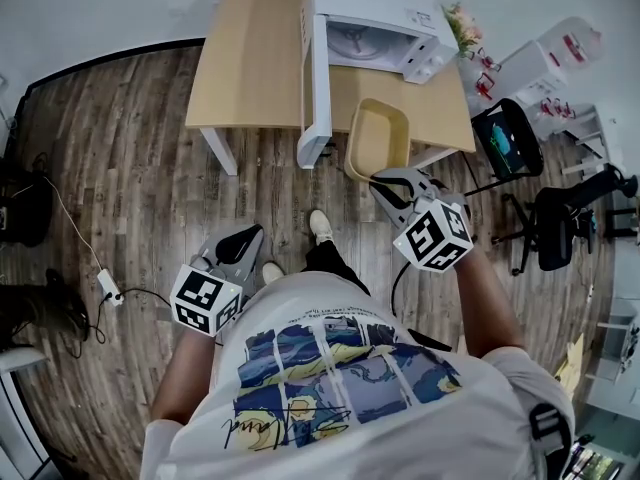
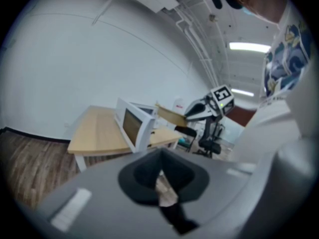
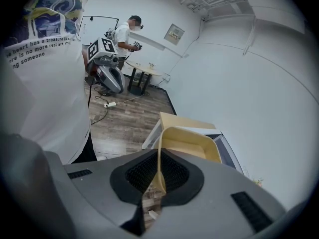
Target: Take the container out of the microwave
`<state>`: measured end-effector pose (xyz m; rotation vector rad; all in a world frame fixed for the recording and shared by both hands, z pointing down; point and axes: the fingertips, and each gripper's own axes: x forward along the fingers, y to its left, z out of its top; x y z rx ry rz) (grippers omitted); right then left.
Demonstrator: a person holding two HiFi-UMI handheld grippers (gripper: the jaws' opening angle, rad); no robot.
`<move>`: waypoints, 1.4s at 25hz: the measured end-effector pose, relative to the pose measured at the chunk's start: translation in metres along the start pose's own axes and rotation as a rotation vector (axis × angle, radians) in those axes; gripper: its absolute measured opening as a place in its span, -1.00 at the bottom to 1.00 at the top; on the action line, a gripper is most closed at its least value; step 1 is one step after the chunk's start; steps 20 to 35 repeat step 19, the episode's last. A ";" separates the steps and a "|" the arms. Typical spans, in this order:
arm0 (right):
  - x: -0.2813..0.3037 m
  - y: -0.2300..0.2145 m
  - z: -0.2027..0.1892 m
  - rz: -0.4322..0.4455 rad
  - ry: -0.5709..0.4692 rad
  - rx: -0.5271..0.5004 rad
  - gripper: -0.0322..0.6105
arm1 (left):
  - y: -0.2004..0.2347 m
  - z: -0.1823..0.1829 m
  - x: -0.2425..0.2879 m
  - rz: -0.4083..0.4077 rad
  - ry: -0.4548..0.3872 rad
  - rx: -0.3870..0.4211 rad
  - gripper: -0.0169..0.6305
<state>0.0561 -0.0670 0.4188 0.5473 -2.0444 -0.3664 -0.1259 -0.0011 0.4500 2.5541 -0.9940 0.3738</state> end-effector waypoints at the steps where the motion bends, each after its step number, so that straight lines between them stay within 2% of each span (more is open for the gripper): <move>1: 0.000 0.001 0.000 0.002 -0.001 -0.001 -0.84 | 0.000 -0.001 0.000 0.000 0.001 0.000 -0.92; 35: 0.002 -0.008 -0.011 0.015 -0.008 0.005 -0.84 | 0.003 0.002 0.007 0.014 0.015 -0.009 -0.92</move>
